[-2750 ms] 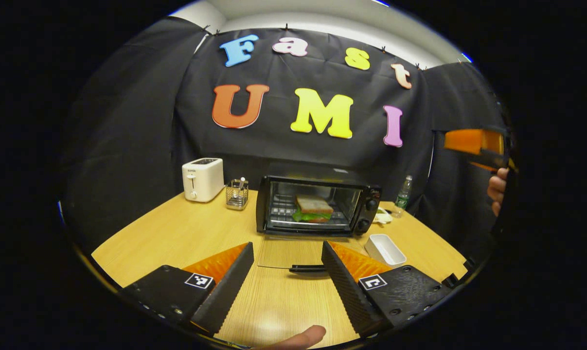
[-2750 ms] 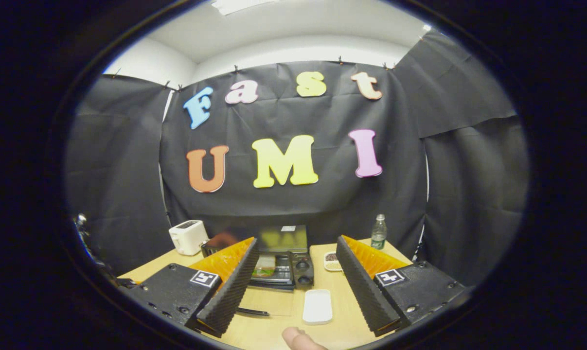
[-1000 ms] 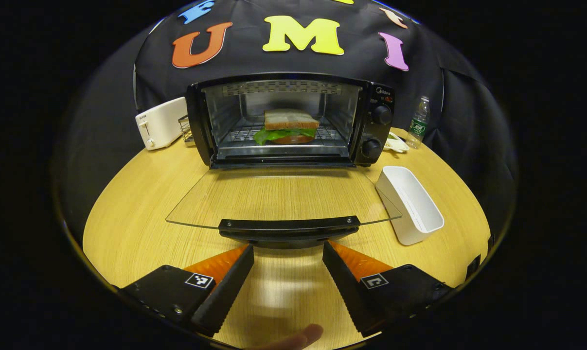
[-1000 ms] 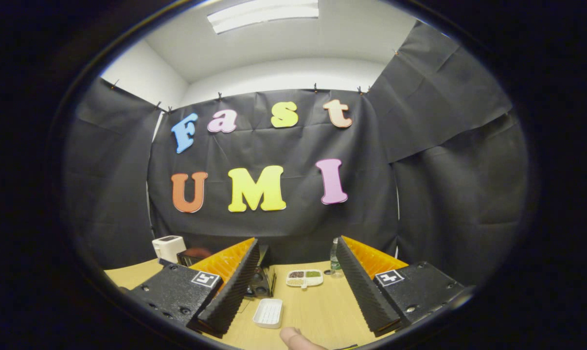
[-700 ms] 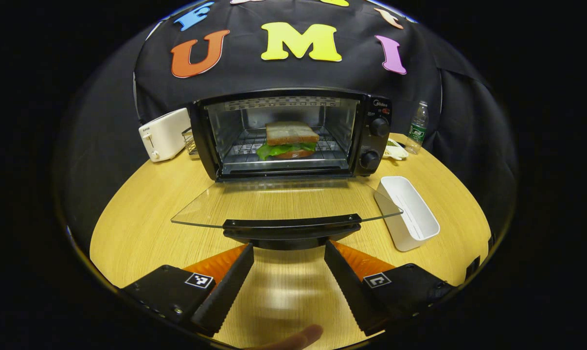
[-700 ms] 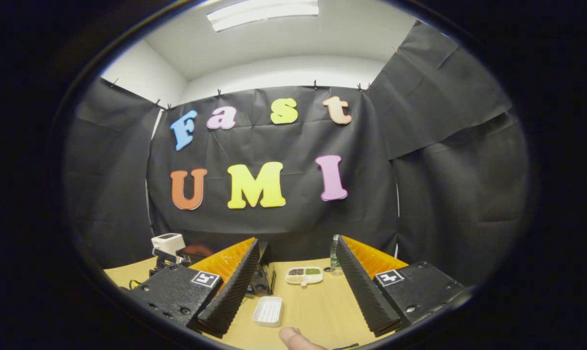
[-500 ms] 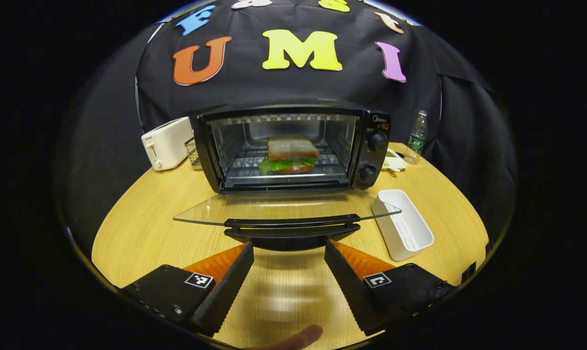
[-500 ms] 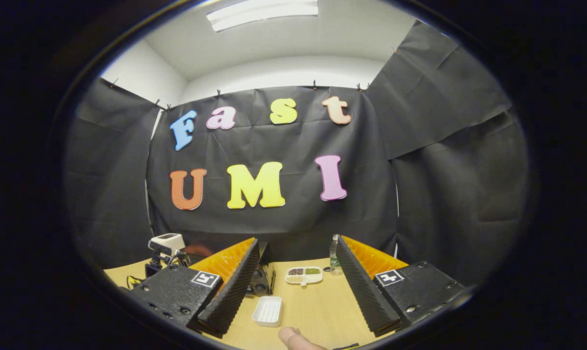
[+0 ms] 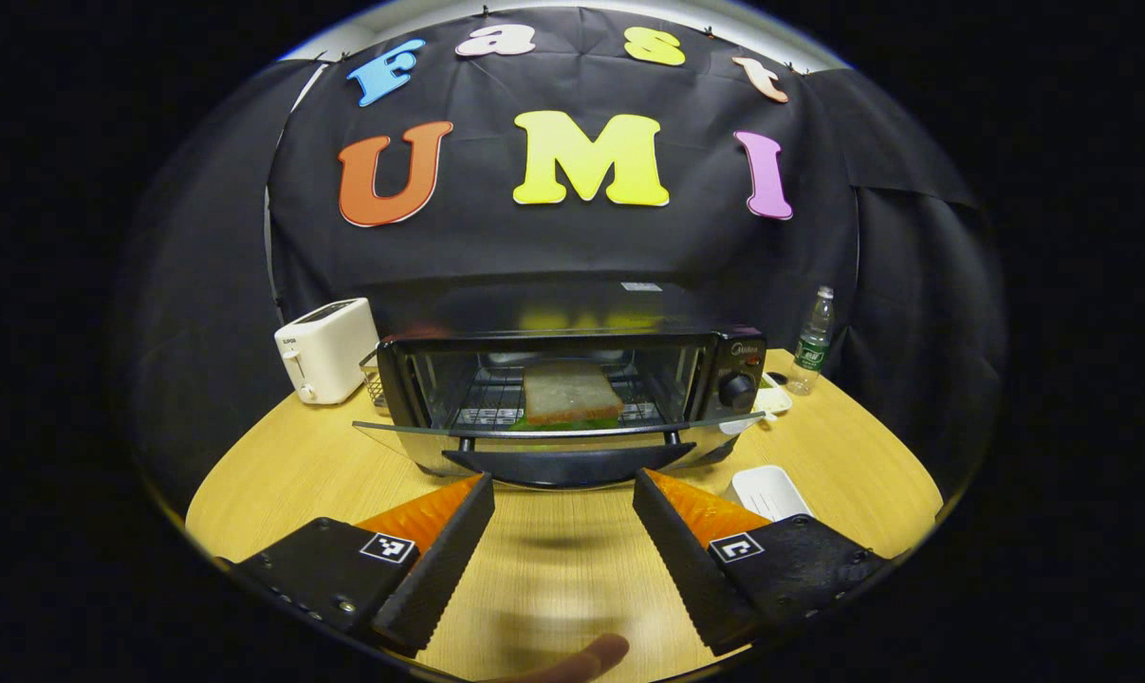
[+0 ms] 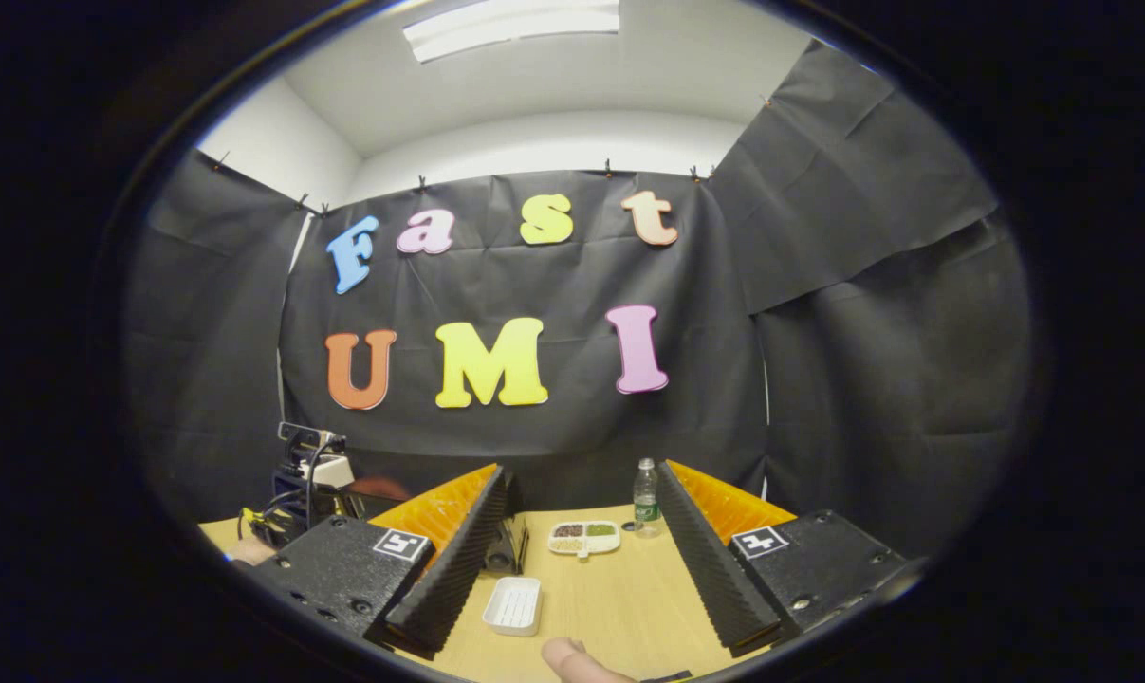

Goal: Open the electric oven with the left hand, put the food in, and close the electric oven.

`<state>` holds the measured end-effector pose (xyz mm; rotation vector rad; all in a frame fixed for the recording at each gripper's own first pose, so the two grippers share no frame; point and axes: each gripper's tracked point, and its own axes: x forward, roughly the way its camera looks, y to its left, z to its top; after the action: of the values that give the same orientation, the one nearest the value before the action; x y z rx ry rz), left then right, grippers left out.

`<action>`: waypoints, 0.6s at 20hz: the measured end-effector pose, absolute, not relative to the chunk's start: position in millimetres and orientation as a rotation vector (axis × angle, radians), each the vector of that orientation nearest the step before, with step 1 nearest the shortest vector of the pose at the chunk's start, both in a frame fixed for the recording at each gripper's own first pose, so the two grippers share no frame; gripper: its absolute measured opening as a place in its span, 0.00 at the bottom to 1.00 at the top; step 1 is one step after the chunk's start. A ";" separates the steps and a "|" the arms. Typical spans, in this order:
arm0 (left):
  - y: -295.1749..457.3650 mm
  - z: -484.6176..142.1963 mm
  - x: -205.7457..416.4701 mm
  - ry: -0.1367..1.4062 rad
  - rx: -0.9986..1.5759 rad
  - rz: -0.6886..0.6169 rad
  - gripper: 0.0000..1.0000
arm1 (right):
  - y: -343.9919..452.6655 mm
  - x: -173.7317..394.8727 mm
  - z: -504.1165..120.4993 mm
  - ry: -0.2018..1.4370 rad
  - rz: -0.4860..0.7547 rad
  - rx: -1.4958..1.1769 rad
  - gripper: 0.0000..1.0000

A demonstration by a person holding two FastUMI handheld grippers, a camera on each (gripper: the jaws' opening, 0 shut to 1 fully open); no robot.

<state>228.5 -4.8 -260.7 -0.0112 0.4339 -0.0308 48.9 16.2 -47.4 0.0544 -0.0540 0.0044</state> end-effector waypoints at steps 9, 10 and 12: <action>11.0 -257.3 258.6 0.409 -0.045 0.015 0.96 | 7.7 46.1 -51.8 -0.033 -0.014 0.059 0.96; 11.9 -254.4 255.5 0.402 -0.046 0.017 0.97 | 7.9 44.4 -51.7 -0.032 -0.014 0.060 0.95; 12.7 -242.9 245.8 0.376 -0.049 0.013 0.96 | 8.3 39.1 -51.4 -0.028 -0.010 0.057 0.95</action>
<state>245.8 12.7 -242.9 -0.0494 0.3762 0.0130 39.1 8.3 -51.4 0.0569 -0.0276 -0.0104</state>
